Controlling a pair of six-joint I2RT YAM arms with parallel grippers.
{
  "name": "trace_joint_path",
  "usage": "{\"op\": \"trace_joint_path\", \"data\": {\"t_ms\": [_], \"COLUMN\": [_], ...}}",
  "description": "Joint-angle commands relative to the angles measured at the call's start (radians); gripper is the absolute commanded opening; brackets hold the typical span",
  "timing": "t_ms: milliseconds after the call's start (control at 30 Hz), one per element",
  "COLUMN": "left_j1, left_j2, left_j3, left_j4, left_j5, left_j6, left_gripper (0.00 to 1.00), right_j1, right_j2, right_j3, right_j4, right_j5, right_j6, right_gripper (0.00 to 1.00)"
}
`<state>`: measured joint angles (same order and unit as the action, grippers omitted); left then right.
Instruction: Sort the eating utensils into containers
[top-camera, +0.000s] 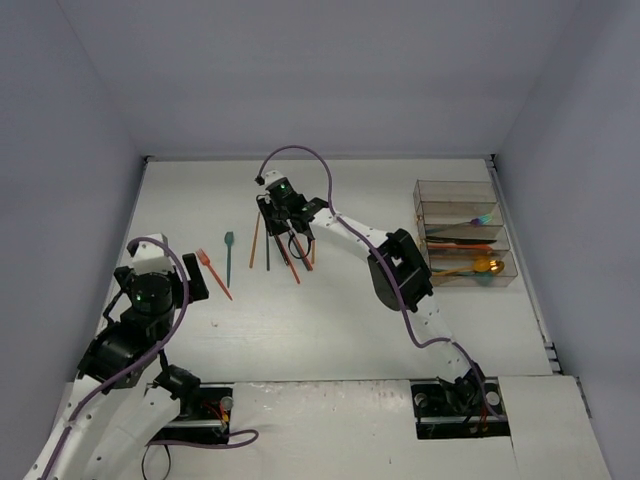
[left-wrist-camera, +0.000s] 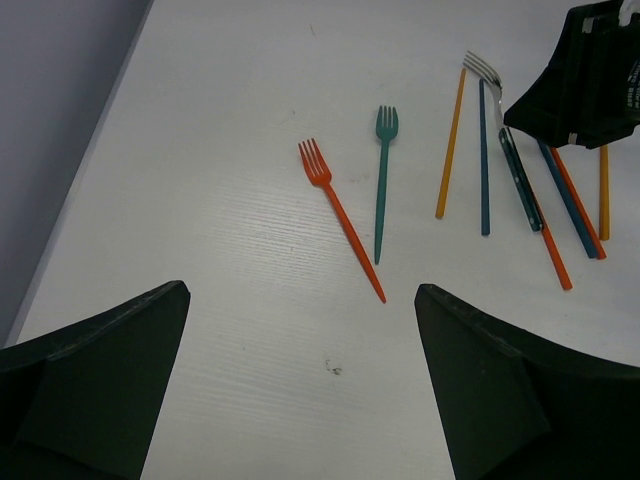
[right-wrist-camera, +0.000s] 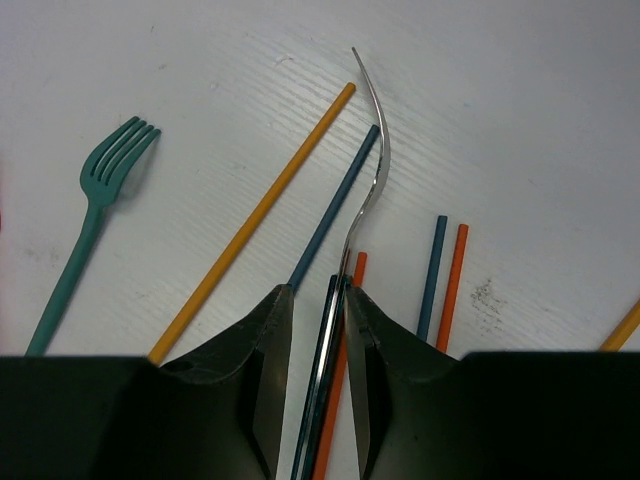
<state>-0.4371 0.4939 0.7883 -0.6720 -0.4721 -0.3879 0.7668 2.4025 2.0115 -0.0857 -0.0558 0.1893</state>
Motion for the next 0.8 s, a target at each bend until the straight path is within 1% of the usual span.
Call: {"op": "trace_joint_path", "data": {"t_ms": [0,467,767], "left_j1": [0.003,0.005,0.003], "left_j2": [0.070,0.106,0.106], "left_j3": [0.014,0.017,0.017], "left_j4": [0.014,0.017,0.016], "left_j5": [-0.003,-0.002,0.001], "left_j6": [-0.008,-0.003,-0.003], "left_gripper": [0.95,0.95,0.95], "right_j1": [0.010,0.029,0.035], "right_j2": [0.008,0.019,0.033], "right_j3": [0.067,0.020,0.017], "right_j4": [0.037,0.038,0.035], "right_j5": [0.047,0.086,0.104], "right_j6": [-0.011,-0.013,-0.013], "right_gripper": [0.25,0.25,0.24]}}
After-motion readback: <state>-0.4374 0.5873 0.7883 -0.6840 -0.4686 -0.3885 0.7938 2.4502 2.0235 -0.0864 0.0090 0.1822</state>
